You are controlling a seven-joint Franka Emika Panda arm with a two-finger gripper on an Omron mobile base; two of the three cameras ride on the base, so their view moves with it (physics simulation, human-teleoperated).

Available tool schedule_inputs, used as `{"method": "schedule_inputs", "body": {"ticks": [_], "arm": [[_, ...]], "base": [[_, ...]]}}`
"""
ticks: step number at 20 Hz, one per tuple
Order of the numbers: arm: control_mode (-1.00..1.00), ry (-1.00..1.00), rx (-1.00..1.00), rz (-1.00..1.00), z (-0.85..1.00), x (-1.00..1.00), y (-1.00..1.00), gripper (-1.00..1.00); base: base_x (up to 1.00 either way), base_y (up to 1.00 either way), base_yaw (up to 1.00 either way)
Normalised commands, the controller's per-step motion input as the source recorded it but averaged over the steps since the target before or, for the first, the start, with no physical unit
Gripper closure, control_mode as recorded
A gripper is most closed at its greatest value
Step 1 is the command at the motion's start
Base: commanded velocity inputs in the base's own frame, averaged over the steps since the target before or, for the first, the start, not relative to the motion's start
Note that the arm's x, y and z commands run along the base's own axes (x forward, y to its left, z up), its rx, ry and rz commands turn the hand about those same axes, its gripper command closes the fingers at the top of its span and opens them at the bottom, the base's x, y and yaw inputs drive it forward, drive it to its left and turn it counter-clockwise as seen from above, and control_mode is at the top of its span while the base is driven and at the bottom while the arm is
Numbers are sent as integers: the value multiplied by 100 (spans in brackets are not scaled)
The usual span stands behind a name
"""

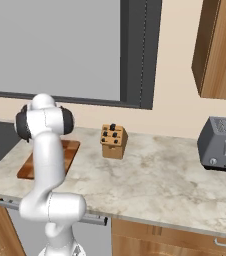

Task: Pick up the sponge from the counter and clean the cutting board by briefly scrubbing or pressing down on the cutting board. Once finished, release the sponge.

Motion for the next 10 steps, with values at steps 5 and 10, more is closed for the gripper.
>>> {"method": "schedule_inputs", "body": {"ticks": [5, 10], "arm": [[-100, -17, 0, 0, -5, -31, 0, 100], [-100, -6, 0, 0, -15, -36, 0, 100]], "base": [[0, 0, 0], [0, 0, 0]]}}
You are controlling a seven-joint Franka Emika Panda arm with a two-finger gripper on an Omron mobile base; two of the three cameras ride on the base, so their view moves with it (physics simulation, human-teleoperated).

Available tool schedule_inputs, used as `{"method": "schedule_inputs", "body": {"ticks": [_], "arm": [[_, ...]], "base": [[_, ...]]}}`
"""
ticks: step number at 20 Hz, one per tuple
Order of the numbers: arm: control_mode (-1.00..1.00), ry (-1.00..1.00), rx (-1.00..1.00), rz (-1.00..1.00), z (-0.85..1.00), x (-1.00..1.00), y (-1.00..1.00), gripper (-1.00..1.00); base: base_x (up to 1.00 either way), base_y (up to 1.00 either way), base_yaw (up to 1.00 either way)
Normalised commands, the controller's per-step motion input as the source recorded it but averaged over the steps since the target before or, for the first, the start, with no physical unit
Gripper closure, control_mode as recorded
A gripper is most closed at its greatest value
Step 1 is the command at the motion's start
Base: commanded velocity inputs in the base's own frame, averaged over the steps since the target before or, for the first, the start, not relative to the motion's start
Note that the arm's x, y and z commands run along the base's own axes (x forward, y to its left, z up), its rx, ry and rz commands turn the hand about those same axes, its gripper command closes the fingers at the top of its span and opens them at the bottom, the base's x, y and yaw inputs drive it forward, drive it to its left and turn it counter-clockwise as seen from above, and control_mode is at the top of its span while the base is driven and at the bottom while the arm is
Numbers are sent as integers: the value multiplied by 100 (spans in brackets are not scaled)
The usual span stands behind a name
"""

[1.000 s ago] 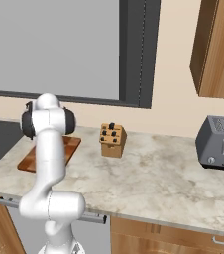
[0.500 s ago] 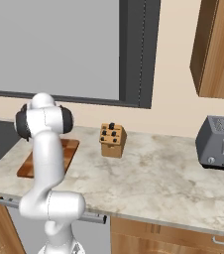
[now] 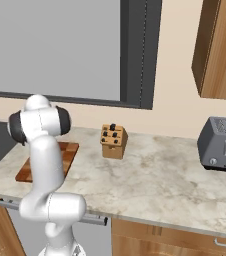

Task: Pick up the sponge from the counter and clean the cutting board by briefly scrubbing or pressing down on the cutting board. Once finished, release the sponge.

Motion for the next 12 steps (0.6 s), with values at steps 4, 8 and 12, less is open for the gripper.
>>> {"method": "schedule_inputs", "body": {"ticks": [4, 8, 12], "arm": [[-100, 0, 0, 0, -22, -37, 0, 100], [-100, -7, 0, 0, -5, -30, 0, 100], [-100, 8, 0, 0, -20, -39, 0, 100]], "base": [[0, 0, 0], [0, 0, 0], [0, 0, 0]]}}
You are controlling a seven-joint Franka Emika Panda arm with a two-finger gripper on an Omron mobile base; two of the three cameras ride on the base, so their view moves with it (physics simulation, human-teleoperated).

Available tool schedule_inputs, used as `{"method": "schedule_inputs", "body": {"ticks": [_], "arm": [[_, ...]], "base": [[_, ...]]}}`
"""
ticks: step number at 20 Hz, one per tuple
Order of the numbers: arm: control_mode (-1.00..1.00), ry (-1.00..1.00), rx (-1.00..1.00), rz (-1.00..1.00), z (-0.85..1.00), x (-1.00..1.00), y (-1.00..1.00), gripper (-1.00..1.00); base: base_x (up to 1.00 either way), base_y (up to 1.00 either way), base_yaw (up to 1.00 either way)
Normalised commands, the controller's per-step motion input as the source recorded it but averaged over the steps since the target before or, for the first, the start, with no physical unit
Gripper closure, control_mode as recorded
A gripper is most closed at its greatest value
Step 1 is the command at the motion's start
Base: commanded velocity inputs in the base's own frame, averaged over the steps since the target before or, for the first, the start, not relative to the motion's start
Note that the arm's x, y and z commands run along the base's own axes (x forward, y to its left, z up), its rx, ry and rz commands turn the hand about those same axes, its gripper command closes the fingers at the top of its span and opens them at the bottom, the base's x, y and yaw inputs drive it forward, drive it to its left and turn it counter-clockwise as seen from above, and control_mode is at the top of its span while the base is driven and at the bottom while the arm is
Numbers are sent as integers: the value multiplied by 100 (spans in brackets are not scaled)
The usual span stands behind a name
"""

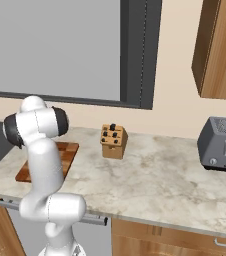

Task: Pick up the sponge from the counter and clean the cutting board by briefly scrubbing or pressing down on the cutting board. Once finished, release the sponge.

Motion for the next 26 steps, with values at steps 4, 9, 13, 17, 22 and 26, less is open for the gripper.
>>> {"method": "schedule_inputs", "body": {"ticks": [4, 9, 13, 17, 22, 26], "arm": [[-100, 26, 0, 0, -27, -44, -5, 100], [-100, 1, 0, 0, -31, -72, -9, 100], [-100, -23, 0, 0, -39, -99, -10, 100], [-100, -17, 1, 0, -44, -100, -7, 100], [-100, -5, 4, 0, -45, -100, -8, 100], [-100, 5, 9, 0, -38, -93, -8, 100]], "base": [[0, 0, 0], [0, 0, 0], [0, 0, 0], [0, 0, 0], [0, 0, 0], [0, 0, 0]]}}
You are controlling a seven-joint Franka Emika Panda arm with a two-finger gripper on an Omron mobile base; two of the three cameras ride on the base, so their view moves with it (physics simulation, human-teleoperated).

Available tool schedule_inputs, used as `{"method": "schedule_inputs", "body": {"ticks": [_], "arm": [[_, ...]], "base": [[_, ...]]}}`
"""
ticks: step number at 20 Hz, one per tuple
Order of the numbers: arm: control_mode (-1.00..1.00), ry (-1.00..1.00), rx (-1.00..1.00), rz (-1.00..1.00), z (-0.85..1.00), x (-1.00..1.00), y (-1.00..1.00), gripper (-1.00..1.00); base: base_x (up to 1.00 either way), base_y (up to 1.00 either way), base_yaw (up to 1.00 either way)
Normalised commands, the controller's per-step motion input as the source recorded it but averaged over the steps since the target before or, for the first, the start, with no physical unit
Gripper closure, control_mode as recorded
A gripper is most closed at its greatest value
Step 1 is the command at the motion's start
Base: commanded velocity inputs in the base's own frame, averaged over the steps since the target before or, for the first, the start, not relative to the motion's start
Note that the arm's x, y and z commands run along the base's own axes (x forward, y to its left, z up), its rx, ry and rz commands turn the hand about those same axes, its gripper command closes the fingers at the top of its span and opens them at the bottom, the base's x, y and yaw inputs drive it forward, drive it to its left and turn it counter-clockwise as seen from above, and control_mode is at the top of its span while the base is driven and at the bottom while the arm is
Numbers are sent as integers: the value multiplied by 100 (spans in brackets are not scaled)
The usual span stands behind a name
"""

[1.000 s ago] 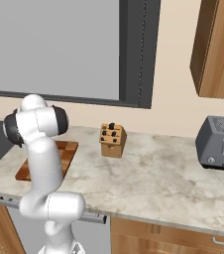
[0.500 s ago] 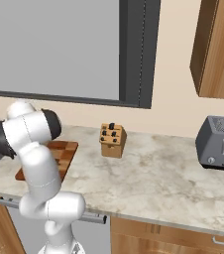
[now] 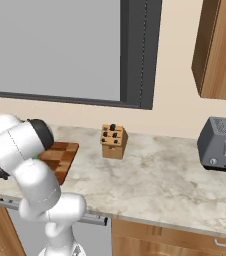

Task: Pick up the sponge from the counter and clean the cutting board by briefly scrubbing or pressing down on the cutting board. Once finished, release the sponge.

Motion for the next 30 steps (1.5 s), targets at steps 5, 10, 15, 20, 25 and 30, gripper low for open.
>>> {"method": "schedule_inputs", "body": {"ticks": [5, 10, 15, 20, 25, 30], "arm": [[-100, 7, 10, 0, -37, -94, -14, 100], [-100, 0, 10, 0, -27, -94, -35, 100], [-100, 4, 9, 0, -15, -84, -37, 100], [-100, 0, 1, -6, 36, -2, -62, 100], [-100, 5, 0, -8, 51, 34, -64, 100], [-100, 9, 0, -16, 31, 42, -71, 100]], "base": [[0, 0, 0], [0, 0, 0], [0, 0, 0], [0, 0, 0], [0, 0, 0], [0, 0, 0]]}}
